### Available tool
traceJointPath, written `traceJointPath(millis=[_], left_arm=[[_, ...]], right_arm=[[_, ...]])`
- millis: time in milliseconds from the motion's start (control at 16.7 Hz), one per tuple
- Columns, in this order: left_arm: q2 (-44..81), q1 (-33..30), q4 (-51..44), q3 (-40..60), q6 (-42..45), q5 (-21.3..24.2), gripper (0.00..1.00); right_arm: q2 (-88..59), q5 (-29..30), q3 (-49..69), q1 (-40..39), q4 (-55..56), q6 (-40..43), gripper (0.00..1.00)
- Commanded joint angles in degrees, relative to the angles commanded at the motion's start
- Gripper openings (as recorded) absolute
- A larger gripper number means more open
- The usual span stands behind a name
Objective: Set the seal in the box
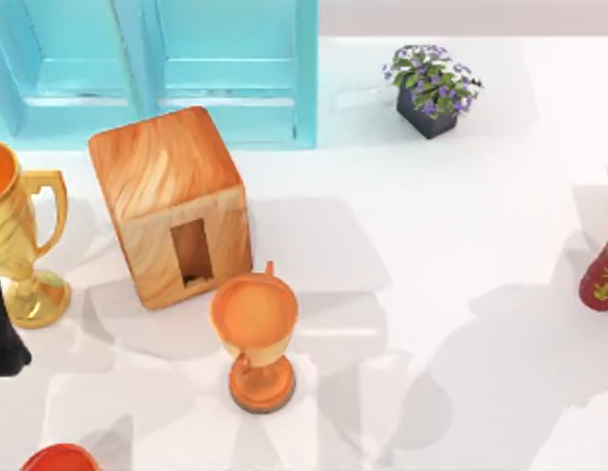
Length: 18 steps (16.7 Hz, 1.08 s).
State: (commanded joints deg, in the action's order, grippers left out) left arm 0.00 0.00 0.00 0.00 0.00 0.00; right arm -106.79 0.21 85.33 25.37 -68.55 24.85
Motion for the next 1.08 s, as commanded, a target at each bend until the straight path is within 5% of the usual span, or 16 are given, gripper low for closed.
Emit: traceJointPath(millis=[420, 1080], left_arm=[[0.0, 0.0, 0.0, 0.0, 0.0, 0.0, 1.0], [0.0, 0.0, 0.0, 0.0, 0.0, 0.0, 1.0]], right_arm=[[-0.4, -0.2, -4.2, 0.2, 4.6, -0.2, 0.0], [-0.4, -0.2, -4.2, 0.2, 4.6, -0.2, 0.83]])
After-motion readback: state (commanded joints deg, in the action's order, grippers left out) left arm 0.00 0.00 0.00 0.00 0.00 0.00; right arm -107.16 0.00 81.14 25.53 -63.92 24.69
